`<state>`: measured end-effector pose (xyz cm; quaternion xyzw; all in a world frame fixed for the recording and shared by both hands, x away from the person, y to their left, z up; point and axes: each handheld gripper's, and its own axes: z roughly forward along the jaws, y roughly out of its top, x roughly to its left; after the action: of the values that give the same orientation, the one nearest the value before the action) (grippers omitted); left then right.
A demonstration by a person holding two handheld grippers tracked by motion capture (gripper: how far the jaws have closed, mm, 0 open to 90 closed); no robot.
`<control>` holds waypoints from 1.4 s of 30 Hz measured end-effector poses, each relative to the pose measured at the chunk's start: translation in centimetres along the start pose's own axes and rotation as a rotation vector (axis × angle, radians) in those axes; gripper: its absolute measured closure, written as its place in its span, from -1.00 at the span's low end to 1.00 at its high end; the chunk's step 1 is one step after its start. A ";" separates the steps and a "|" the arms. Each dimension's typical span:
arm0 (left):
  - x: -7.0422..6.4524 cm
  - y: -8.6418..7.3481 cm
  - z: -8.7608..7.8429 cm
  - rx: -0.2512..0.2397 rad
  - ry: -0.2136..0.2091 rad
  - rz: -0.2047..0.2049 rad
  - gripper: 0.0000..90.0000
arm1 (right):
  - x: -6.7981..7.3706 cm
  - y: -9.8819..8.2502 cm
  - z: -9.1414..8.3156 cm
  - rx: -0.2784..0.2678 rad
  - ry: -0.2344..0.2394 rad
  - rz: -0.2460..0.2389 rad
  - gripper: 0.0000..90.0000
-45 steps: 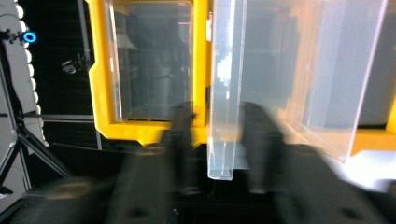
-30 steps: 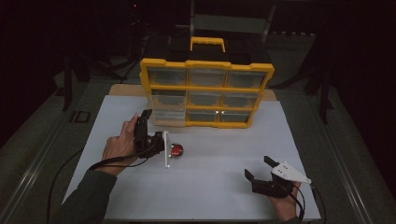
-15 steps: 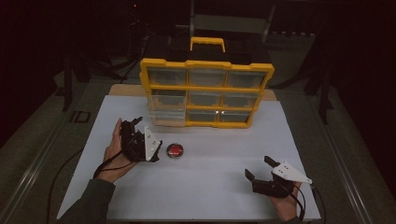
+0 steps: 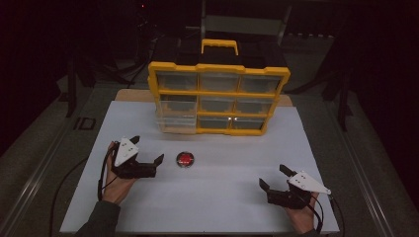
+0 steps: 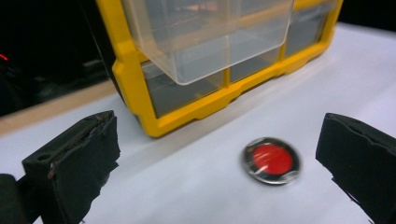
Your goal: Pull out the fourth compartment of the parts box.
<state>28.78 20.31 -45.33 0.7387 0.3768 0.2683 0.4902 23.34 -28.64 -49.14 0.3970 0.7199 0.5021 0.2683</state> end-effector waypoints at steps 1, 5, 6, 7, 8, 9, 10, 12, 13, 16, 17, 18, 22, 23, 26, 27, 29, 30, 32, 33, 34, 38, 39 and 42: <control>0.1 -0.1 -0.2 -0.005 -0.008 -0.014 -1.00 | 0.0 0.0 0.0 -0.002 0.001 0.002 -0.81; 0.4 -0.8 -1.5 -0.036 -0.023 -0.058 -1.00 | -0.4 0.0 -0.1 -0.018 0.007 0.024 -0.81; 0.4 -1.0 -1.8 -0.040 -0.024 -0.064 -1.00 | -0.4 0.0 -0.1 -0.020 0.006 0.028 -0.81; 0.4 -1.2 -2.1 -0.045 -0.025 -0.064 -1.00 | -0.5 0.0 -0.1 -0.025 0.008 0.031 -0.81; 0.4 -1.5 -2.4 -0.048 -0.022 -0.068 -1.00 | -0.5 0.0 -0.1 -0.025 0.008 0.031 -0.81; 0.4 -2.0 -3.0 -0.048 -0.011 -0.073 -1.00 | -0.5 0.0 -0.1 -0.026 0.009 0.033 -0.81; 0.3 -2.3 -3.3 -0.053 -0.001 -0.078 -1.00 | -0.6 0.0 0.0 -0.025 0.010 0.030 -0.81; 0.3 -2.6 -3.8 -0.061 0.023 -0.082 -1.00 | -0.5 0.1 0.1 -0.025 0.013 0.023 -0.81; 0.2 -2.8 -4.1 -0.055 0.033 -0.072 -1.00 | -0.5 0.1 0.1 -0.026 0.014 0.023 -0.81; 0.2 -3.3 -4.5 -0.059 0.038 -0.068 -1.00 | -0.6 0.1 0.2 -0.023 0.014 0.021 -0.81; 0.1 -3.5 -4.6 -0.063 0.044 -0.066 -1.00 | -0.6 0.2 0.2 -0.023 0.008 0.018 -0.81; 0.1 -3.6 -4.7 -0.068 0.041 -0.066 -1.00 | -0.6 0.2 0.2 -0.025 0.003 0.014 -0.81; 0.3 -3.9 -5.0 -0.070 0.039 -0.061 -1.00 | -0.6 0.2 0.1 -0.024 0.002 0.016 -0.81; 0.4 -4.0 -5.0 -0.066 0.037 -0.059 -1.00 | -0.5 0.2 0.1 -0.024 0.003 0.015 -0.81; 0.4 -4.1 -5.0 -0.062 0.029 -0.056 -1.00 | -0.5 0.2 0.3 -0.013 0.020 0.017 -0.81; 0.4 -4.1 -4.9 -0.057 0.028 -0.055 -1.00 | -0.6 0.2 0.5 -0.003 0.029 0.022 -0.81; 0.3 -4.1 -4.7 -0.046 0.023 -0.045 -1.00 | -0.6 0.3 0.7 0.027 0.045 0.029 -0.81; 0.2 -4.1 -4.7 -0.042 0.021 -0.040 -1.00 | -0.5 0.4 0.9 0.038 0.050 0.030 -0.81; 0.1 -4.1 -4.7 -0.037 0.020 -0.035 -1.00 | -0.5 0.5 1.0 0.048 0.058 0.027 -0.81; 0.1 -4.1 -4.6 -0.033 0.015 -0.032 -1.00 | -0.5 0.7 1.1 0.055 0.065 0.023 -0.81; 0.0 -4.1 -4.6 -0.031 0.015 -0.032 -1.00 | -0.5 1.3 1.2 0.068 0.078 0.016 -0.81; 0.0 -4.2 -4.5 -0.020 0.013 -0.040 -1.00 | -0.2 2.1 1.3 0.077 0.082 -0.003 -0.81; 0.0 -4.2 -4.4 -0.018 0.013 -0.040 -1.00 | -0.2 2.4 1.4 0.076 0.084 -0.012 -0.81; -0.1 -4.3 -4.3 -0.012 0.009 -0.039 -1.00 | -0.1 2.8 1.6 0.081 0.089 -0.015 -0.81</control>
<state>24.19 23.47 -47.69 0.7271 0.3919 0.2644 0.4979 25.51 -27.42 -47.11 0.3793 0.7540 0.4875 0.2235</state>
